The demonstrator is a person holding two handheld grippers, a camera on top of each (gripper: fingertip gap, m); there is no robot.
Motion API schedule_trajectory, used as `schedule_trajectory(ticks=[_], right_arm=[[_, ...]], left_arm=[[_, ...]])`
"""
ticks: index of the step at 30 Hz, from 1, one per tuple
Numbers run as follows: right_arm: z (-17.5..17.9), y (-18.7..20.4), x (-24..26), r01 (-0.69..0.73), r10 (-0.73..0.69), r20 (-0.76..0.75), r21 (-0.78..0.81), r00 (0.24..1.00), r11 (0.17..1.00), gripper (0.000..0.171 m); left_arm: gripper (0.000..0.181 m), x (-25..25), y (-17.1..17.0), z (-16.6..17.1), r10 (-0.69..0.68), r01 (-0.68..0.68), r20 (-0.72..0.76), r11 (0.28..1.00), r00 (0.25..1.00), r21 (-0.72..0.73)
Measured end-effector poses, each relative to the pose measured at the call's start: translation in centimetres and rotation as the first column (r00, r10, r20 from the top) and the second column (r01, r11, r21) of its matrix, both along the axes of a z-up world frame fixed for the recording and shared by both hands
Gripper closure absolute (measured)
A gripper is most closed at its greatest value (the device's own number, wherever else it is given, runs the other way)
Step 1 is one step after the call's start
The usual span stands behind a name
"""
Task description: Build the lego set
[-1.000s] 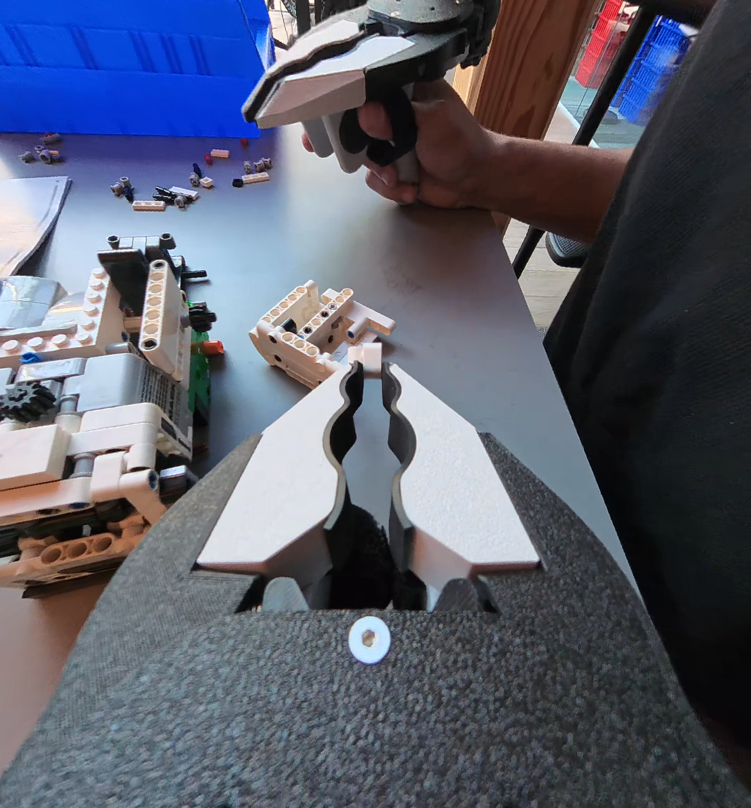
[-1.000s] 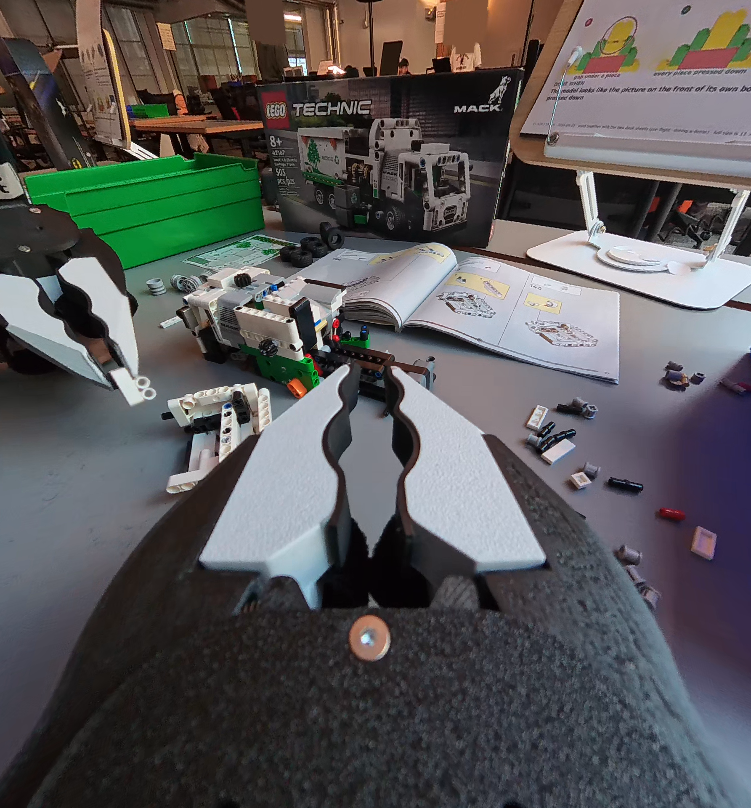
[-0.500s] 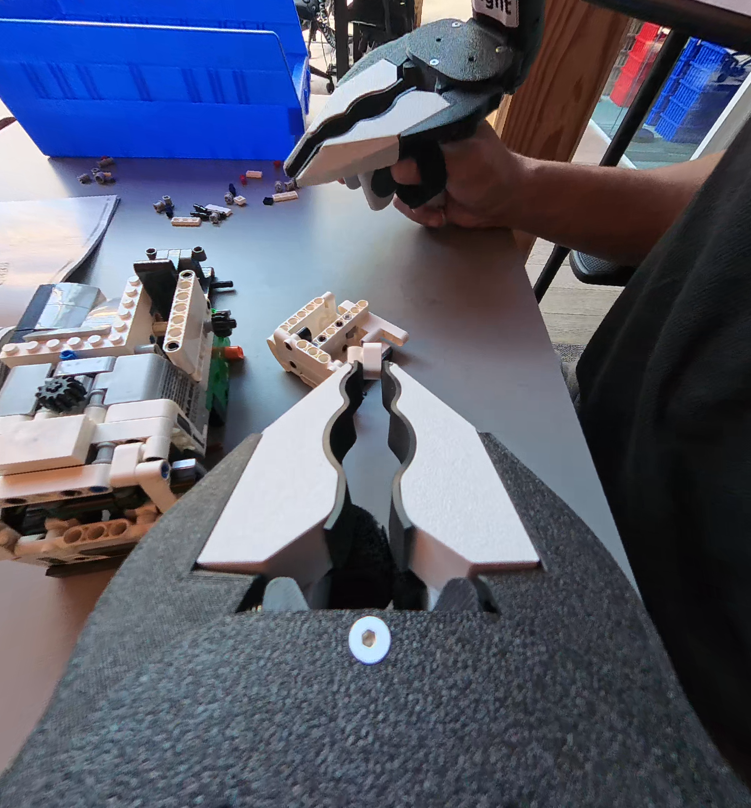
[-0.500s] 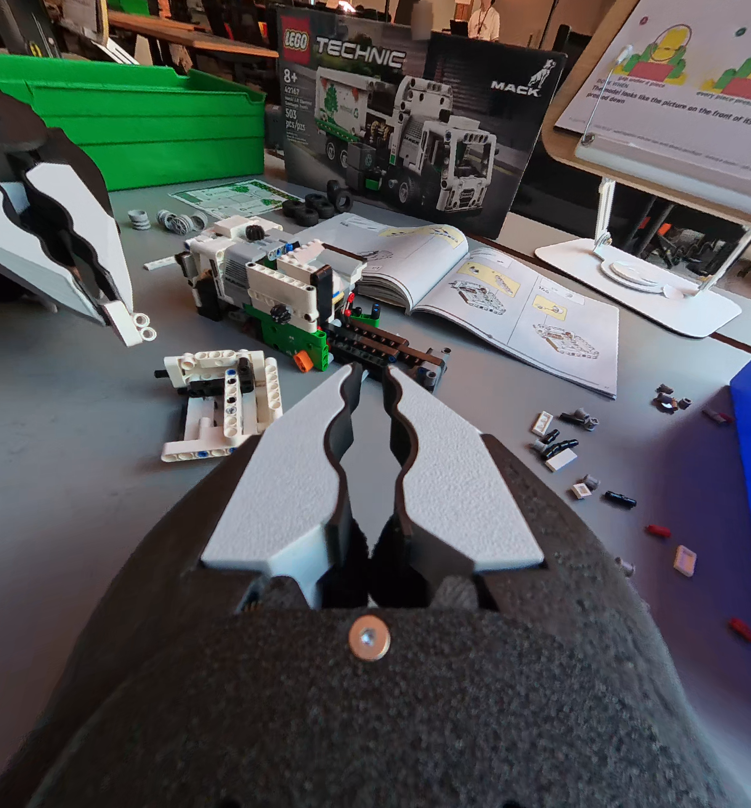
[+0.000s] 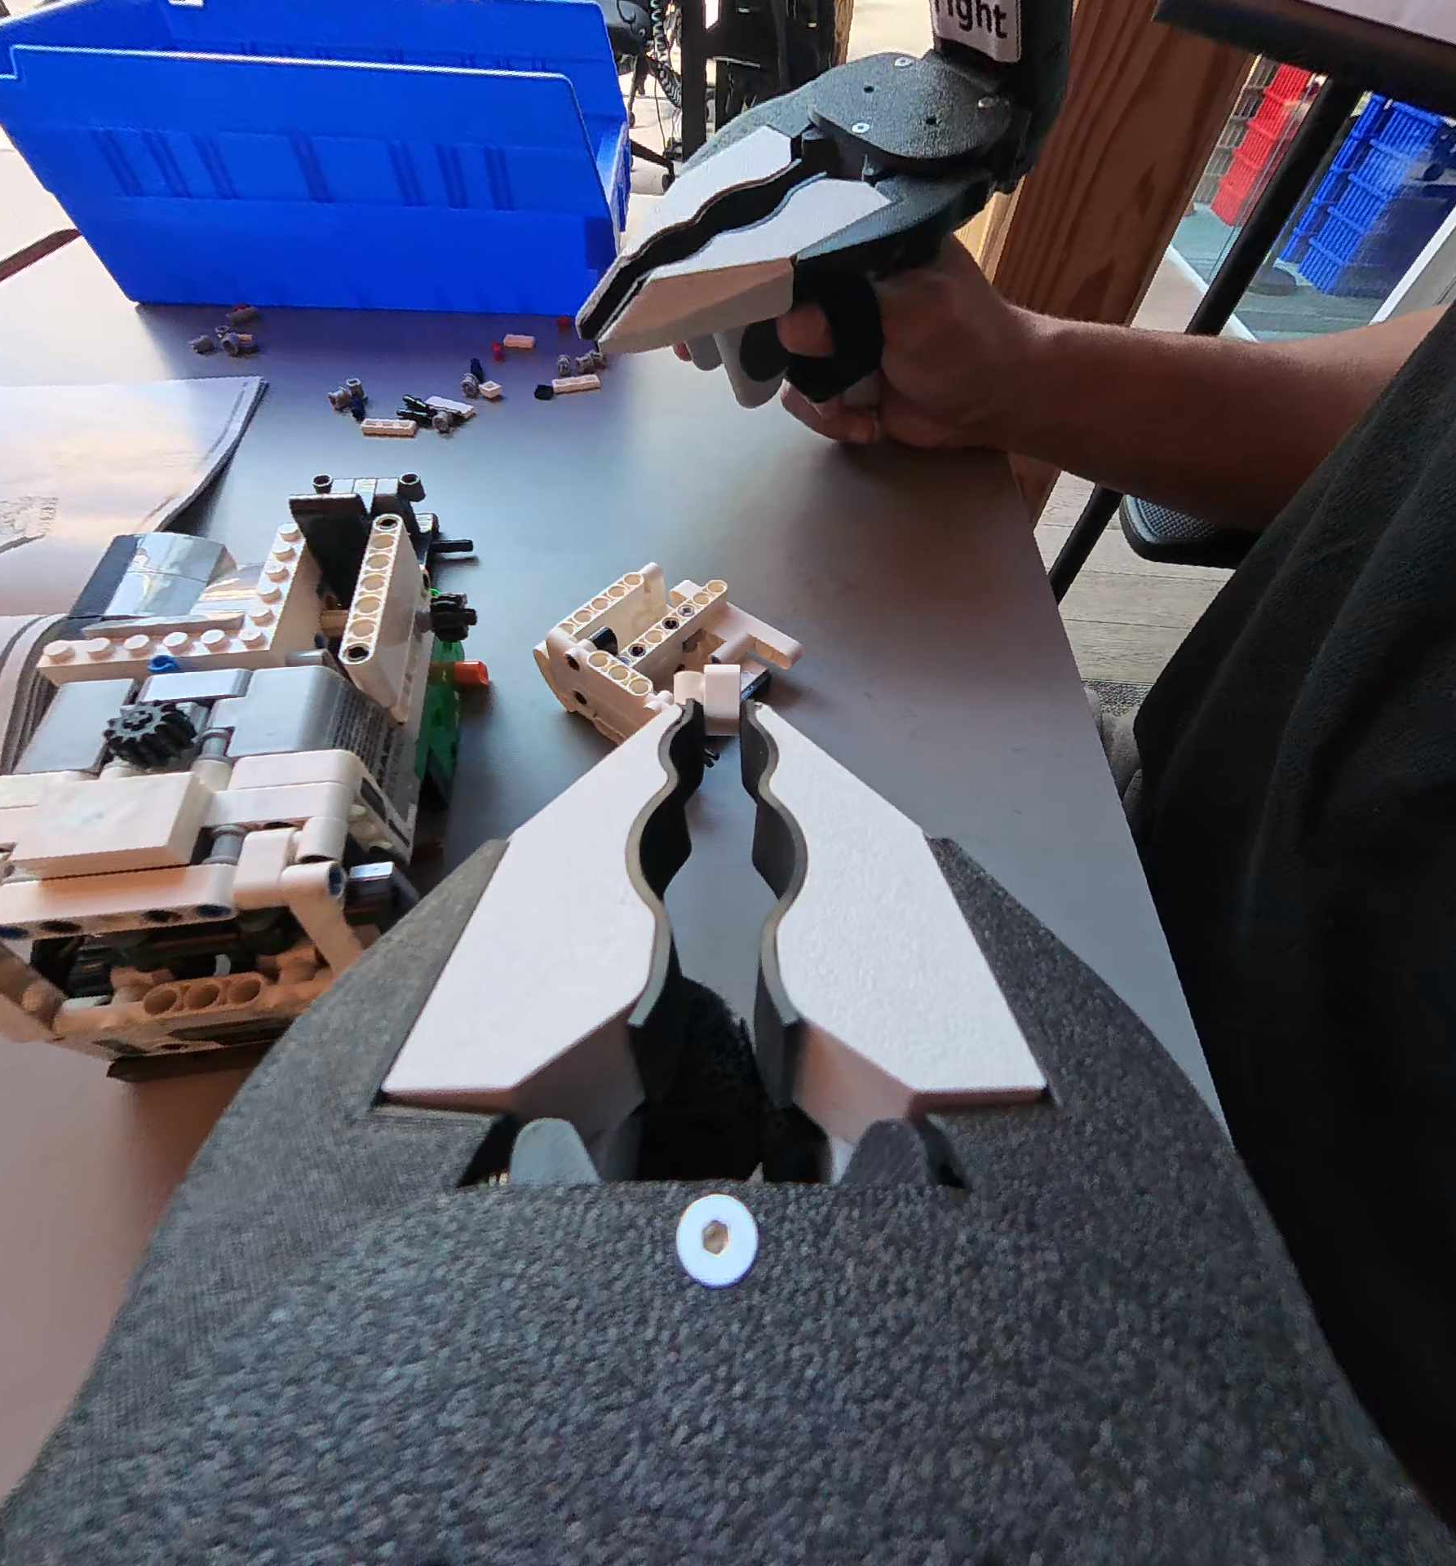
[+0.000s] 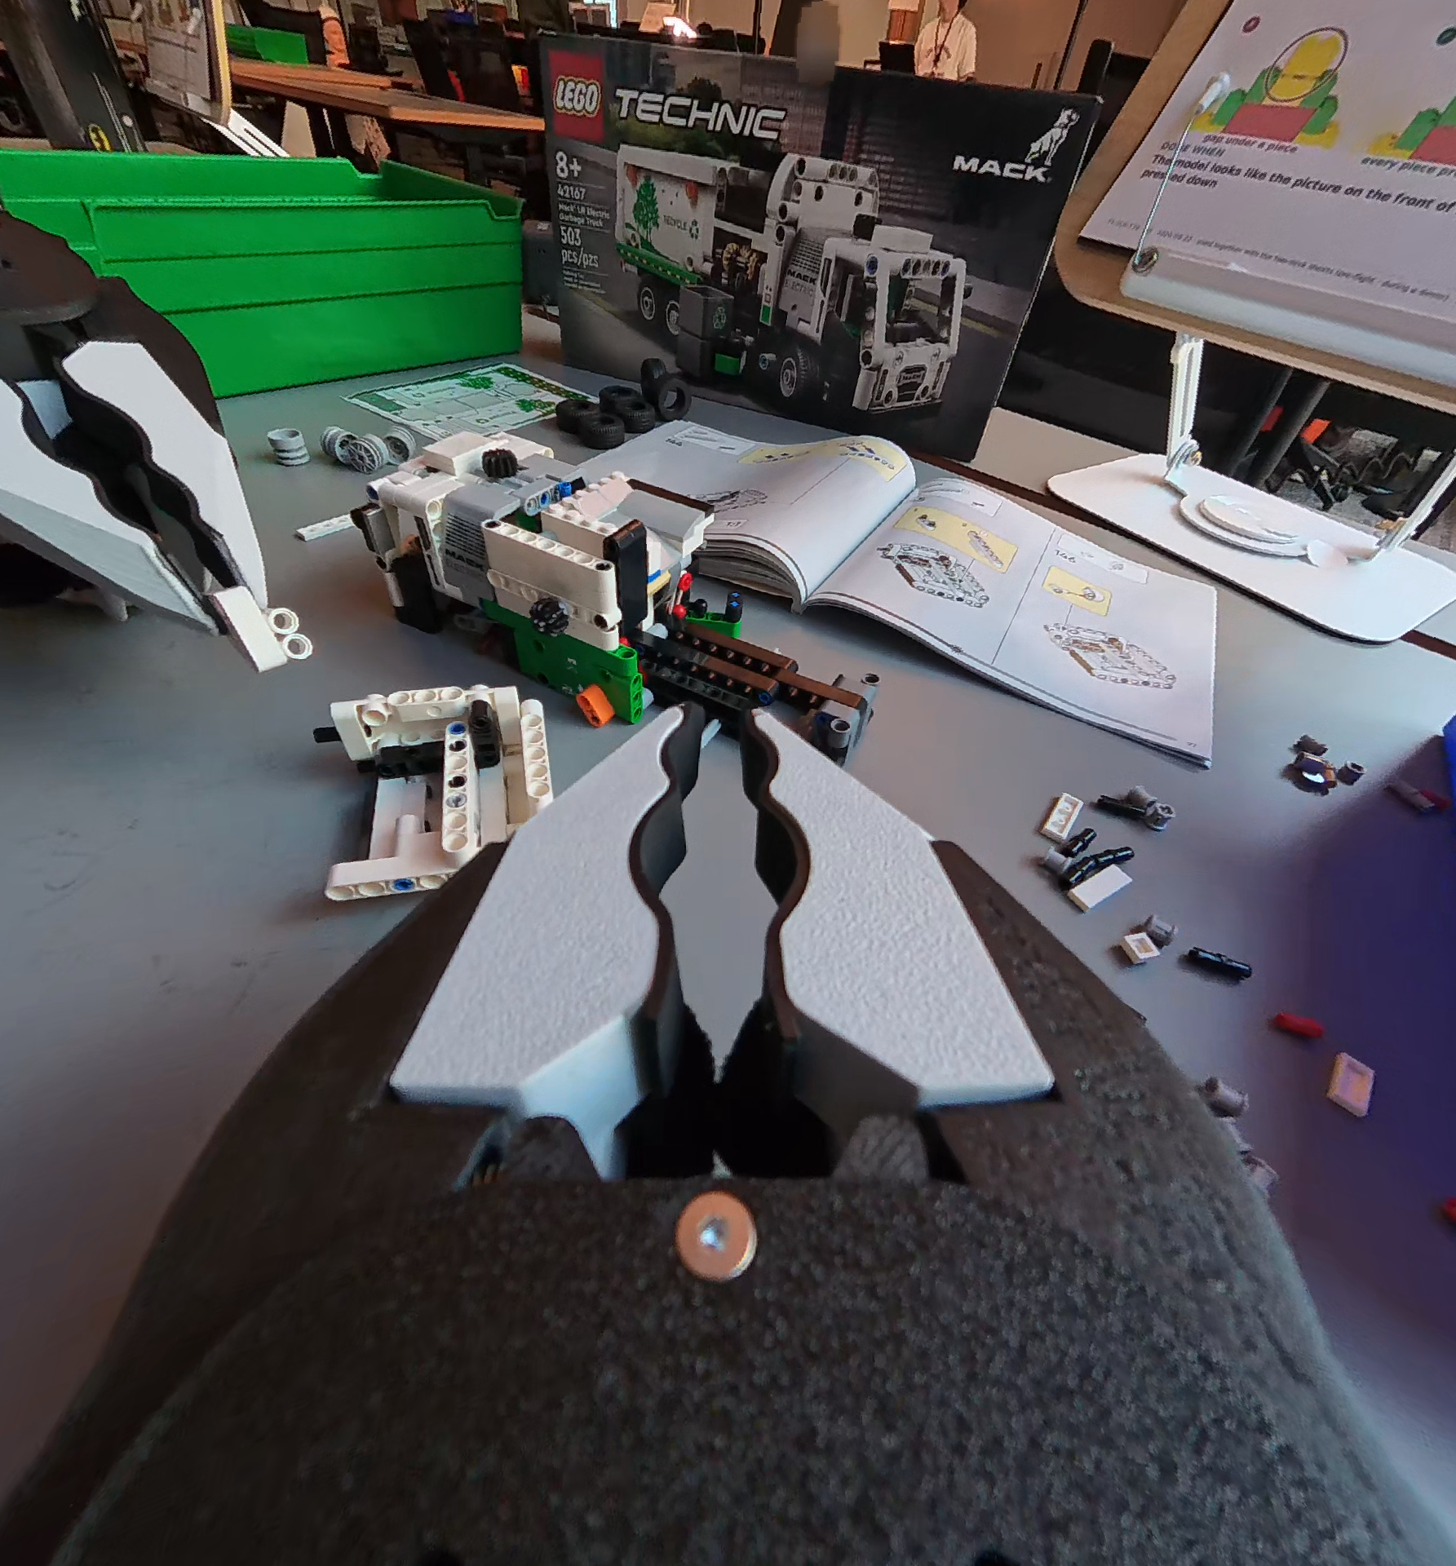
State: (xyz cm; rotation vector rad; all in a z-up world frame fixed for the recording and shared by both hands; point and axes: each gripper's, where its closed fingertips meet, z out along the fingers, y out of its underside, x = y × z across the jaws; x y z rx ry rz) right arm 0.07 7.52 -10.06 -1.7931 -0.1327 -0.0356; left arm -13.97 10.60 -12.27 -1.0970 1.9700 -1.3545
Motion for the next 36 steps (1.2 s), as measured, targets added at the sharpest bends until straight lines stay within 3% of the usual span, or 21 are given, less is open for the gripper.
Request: schedule_trajectory(ticks=[18, 27, 30, 31, 33, 36], right_arm=[[-0.1, 0.0, -0.1, -0.003, 0.003, 0.005, -0.004, 1.0, 1.0, 0.163], [-0.1, 0.1, -0.2, -0.004, 0.004, 0.012, -0.005, 1.0, 1.0, 0.163], [0.0, 0.1, -0.2, -0.004, 0.004, 0.007, -0.001, 1.0, 1.0, 0.163], [0.6, 0.0, -1.1, -0.051, 0.051, -0.014, 0.033, 0.999, 0.998, 0.164], [3.0, -0.9, -5.8, -0.276, 0.292, -0.138, 0.127, 0.946, 0.953, 0.167], [5.4, -1.9, -11.8, -0.544, 0.571, -0.407, 0.192, 0.713, 0.817, 0.156]], left_arm=[[0.174, -0.2, 0.0, 0.2, 0.0, 0.0, 0.02, 1.0, 1.0, 0.005], [0.174, 0.0, -0.1, 0.6, -0.005, -0.002, 0.093, 0.997, 0.996, 0.073], [0.174, -0.1, -0.4, 1.8, -0.019, -0.002, 0.199, 0.995, 0.98, 0.104], [0.175, -0.2, -0.8, 2.5, -0.04, 0.005, 0.272, 0.992, 0.962, 0.126], [0.175, -0.7, -2.0, 3.6, -0.119, 0.055, 0.392, 0.984, 0.912, 0.172], [0.175, -1.2, -3.6, 3.9, -0.217, 0.138, 0.434, 0.969, 0.874, 0.205]])
